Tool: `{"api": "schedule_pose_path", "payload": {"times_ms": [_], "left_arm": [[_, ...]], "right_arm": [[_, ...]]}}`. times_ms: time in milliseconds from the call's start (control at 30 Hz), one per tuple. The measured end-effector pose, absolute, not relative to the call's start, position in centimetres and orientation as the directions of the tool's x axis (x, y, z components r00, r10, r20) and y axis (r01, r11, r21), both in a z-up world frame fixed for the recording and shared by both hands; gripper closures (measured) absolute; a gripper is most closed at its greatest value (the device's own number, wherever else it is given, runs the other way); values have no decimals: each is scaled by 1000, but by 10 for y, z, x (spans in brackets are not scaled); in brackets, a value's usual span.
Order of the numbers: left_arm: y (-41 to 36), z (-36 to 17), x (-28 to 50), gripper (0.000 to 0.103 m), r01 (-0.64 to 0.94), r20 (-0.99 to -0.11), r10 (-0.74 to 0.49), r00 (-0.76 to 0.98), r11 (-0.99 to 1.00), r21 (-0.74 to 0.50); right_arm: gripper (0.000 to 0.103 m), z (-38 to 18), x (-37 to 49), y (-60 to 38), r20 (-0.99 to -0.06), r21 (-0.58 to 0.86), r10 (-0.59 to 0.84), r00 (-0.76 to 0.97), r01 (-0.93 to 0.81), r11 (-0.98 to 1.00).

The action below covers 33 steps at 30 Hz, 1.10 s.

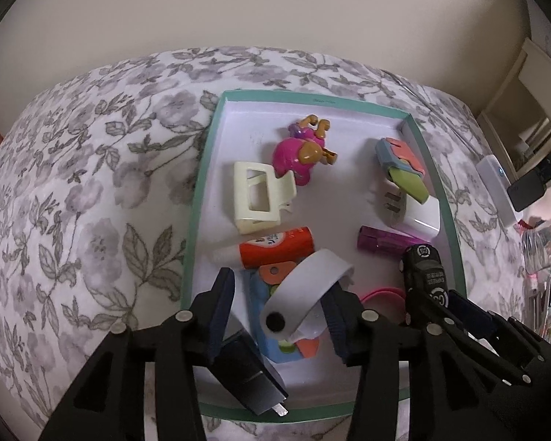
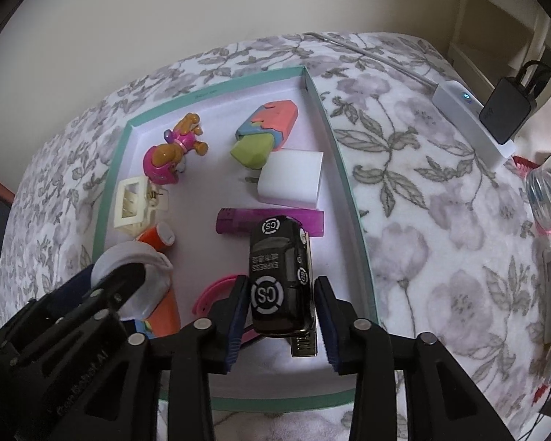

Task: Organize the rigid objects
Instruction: 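Lower both items into the tray and open both tools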

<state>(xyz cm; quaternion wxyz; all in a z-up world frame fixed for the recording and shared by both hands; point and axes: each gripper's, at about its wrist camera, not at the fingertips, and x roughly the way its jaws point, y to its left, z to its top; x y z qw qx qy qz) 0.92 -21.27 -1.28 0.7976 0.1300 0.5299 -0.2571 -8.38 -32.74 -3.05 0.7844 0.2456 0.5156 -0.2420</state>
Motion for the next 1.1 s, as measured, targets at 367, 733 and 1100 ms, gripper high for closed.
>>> {"api": "schedule_pose_path", "payload": {"times_ms": [367, 733, 1100], "left_arm": [[-196, -2, 19, 47, 483, -902, -259, 345, 873, -66], [-176, 2, 34, 37, 393, -898, -194, 395, 919, -26], [-156, -10, 51, 22, 291, -917, -113, 382, 957, 4]], "right_arm": [[43, -27, -84, -327, -922, 144, -123, 366, 621, 770], [31, -21, -84, -326, -913, 144, -138, 385, 619, 772], [18, -14, -81, -321, -891, 141, -162, 423, 599, 789]]}}
